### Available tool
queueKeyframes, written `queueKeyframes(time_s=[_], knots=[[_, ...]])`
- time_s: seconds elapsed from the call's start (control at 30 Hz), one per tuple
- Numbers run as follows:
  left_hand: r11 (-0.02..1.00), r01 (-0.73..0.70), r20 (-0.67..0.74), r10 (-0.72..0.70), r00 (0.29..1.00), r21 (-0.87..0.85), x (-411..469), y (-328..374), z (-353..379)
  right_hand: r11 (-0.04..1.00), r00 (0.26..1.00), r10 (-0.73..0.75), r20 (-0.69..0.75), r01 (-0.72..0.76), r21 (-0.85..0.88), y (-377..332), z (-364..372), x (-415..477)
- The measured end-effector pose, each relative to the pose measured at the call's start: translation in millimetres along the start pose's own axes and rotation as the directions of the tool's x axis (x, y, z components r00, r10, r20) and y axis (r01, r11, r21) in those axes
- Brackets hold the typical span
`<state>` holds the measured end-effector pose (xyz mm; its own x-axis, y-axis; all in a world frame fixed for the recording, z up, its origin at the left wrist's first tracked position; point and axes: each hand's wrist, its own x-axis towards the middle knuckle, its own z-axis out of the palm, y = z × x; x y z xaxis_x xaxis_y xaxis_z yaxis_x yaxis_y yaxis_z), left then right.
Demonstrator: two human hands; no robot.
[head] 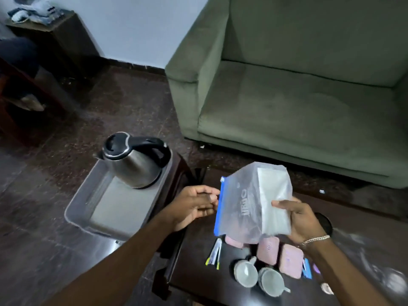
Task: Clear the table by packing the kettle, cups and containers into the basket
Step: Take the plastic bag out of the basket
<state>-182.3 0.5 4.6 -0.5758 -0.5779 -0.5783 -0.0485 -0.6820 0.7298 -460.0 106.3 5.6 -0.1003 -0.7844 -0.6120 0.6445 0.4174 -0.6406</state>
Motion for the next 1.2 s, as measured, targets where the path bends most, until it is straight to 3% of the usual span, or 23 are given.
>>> queueKeyframes(time_s=[0.17, 0.43, 0.53, 0.63, 0.7, 0.77, 0.87, 0.93, 1.0, 1.1, 1.2], knots=[[0.996, 0.06, 0.099, -0.052, 0.994, -0.072, 22, 3, 59, 0.996, 0.98, 0.008, -0.2, 0.008, 0.083, -4, -59, -21], [0.986, 0.15, 0.174, -0.161, 0.971, 0.075, 43, -13, 123, 0.976, 0.982, 0.006, -0.189, 0.034, 0.213, 4, -94, -46], [0.986, 0.096, 0.137, -0.115, 0.984, 0.134, 48, -20, 139, 0.971, 0.98, 0.014, -0.2, 0.034, 0.237, 5, -106, -52], [0.97, -0.025, 0.024, 0.02, 1.0, 0.242, 51, -23, 153, 0.974, 0.975, 0.027, -0.222, 0.025, 0.227, 6, -118, -55], [0.932, -0.158, -0.014, 0.172, 0.985, 0.326, 49, -15, 161, 0.985, 0.971, -0.024, -0.239, 0.064, 0.16, 3, -121, -55], [0.871, -0.291, 0.011, 0.312, 0.95, 0.396, 46, -3, 168, 0.991, 0.94, -0.133, -0.315, 0.116, -0.073, 0, -115, -55], [0.78, -0.396, 0.054, 0.425, 0.903, 0.484, 39, 19, 182, 0.861, 0.802, -0.396, -0.447, 0.154, -0.485, -11, -94, -65], [0.675, -0.459, 0.097, 0.502, 0.859, 0.577, 33, 28, 194, 0.786, 0.738, -0.555, -0.383, 0.315, -0.532, -25, -73, -80], [0.559, -0.508, 0.16, 0.554, 0.817, 0.655, 25, 33, 203, 0.751, 0.749, -0.607, -0.268, 0.428, -0.503, -41, -49, -92], [0.463, -0.54, 0.232, 0.568, 0.79, 0.703, 14, 38, 212, 0.682, 0.783, -0.609, -0.126, 0.436, -0.586, -58, -17, -100], [0.368, -0.505, 0.241, 0.569, 0.786, 0.781, 7, 40, 216, 0.515, 0.718, -0.687, -0.111, 0.374, -0.771, -66, -5, -103]])
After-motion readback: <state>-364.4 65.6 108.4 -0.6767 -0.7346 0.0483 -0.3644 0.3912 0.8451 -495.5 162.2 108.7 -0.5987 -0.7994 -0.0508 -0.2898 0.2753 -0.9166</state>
